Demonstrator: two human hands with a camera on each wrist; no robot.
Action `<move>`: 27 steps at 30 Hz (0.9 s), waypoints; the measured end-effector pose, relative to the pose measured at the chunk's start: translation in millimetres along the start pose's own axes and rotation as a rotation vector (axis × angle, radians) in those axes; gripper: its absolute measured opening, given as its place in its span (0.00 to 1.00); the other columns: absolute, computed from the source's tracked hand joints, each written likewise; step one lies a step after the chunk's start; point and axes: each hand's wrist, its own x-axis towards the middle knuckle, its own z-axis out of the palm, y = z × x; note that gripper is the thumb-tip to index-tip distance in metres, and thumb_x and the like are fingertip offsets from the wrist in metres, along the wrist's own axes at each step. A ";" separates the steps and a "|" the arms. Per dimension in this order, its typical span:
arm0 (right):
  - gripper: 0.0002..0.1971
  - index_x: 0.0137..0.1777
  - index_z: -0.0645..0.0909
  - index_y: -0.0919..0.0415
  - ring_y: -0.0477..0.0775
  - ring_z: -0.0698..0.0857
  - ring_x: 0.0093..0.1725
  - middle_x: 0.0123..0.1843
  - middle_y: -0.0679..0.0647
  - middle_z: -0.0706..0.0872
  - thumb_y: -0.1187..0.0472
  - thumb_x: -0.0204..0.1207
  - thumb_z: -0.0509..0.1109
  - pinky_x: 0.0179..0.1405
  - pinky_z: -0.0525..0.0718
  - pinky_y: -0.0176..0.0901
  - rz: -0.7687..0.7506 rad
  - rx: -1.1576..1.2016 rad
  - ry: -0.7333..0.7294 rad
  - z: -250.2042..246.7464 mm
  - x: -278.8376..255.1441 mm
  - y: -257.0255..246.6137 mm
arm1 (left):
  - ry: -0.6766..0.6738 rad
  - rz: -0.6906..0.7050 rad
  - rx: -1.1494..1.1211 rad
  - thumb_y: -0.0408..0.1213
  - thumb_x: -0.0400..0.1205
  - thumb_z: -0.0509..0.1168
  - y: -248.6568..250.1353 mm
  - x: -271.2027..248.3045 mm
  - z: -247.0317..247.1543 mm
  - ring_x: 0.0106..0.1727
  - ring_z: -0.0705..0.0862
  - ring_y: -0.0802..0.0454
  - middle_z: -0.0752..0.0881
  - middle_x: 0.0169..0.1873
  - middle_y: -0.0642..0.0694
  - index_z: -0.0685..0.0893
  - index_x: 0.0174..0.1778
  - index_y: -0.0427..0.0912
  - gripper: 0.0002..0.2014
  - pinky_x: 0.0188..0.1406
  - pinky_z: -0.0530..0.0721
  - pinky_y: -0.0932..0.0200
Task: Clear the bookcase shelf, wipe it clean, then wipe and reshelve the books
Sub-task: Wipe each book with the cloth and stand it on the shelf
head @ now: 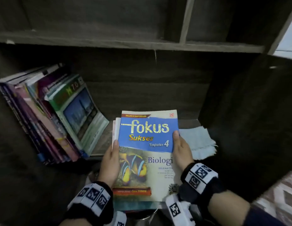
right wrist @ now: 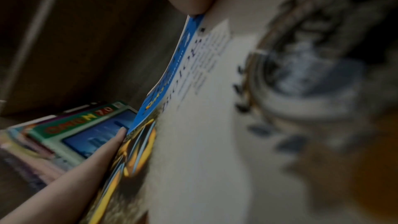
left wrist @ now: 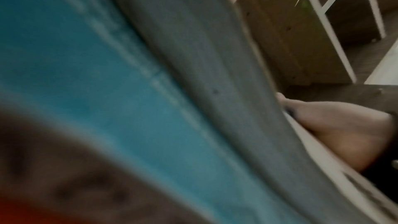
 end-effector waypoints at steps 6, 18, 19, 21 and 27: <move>0.30 0.57 0.84 0.59 0.59 0.87 0.53 0.54 0.57 0.89 0.39 0.85 0.46 0.53 0.83 0.43 0.225 -0.258 -0.156 11.5 71.7 23.7 | 0.057 -0.198 0.166 0.64 0.85 0.49 -36.8 58.4 30.2 0.62 0.83 0.40 0.87 0.59 0.41 0.86 0.62 0.41 0.33 0.67 0.77 0.48; 0.31 0.67 0.78 0.69 0.64 0.83 0.61 0.64 0.65 0.84 0.42 0.86 0.48 0.46 0.73 0.41 0.349 -0.404 -0.127 -24.8 153.4 28.5 | 0.007 -0.200 0.325 0.59 0.88 0.43 -10.3 121.0 107.0 0.71 0.76 0.38 0.78 0.71 0.38 0.74 0.75 0.40 0.32 0.67 0.71 0.50; 0.30 0.68 0.77 0.69 0.64 0.83 0.62 0.64 0.64 0.83 0.43 0.87 0.49 0.48 0.74 0.42 0.358 -0.416 -0.161 -24.6 155.4 29.8 | 0.004 -0.206 0.346 0.59 0.88 0.42 -12.4 120.6 107.6 0.71 0.76 0.38 0.78 0.72 0.38 0.74 0.75 0.40 0.32 0.66 0.71 0.50; 0.28 0.68 0.77 0.69 0.65 0.83 0.61 0.64 0.65 0.83 0.44 0.87 0.52 0.49 0.77 0.45 0.392 -0.424 -0.197 -22.8 156.9 30.7 | 0.006 -0.218 0.382 0.59 0.88 0.41 -17.7 119.0 106.7 0.69 0.78 0.37 0.79 0.70 0.36 0.75 0.74 0.39 0.33 0.64 0.72 0.50; 0.26 0.67 0.78 0.72 0.67 0.84 0.62 0.64 0.68 0.84 0.48 0.86 0.56 0.55 0.83 0.51 0.370 -0.588 -0.197 -16.2 151.4 24.1 | -0.012 -0.234 0.655 0.56 0.88 0.37 -28.4 126.8 105.0 0.68 0.76 0.33 0.79 0.67 0.28 0.77 0.71 0.32 0.36 0.64 0.74 0.48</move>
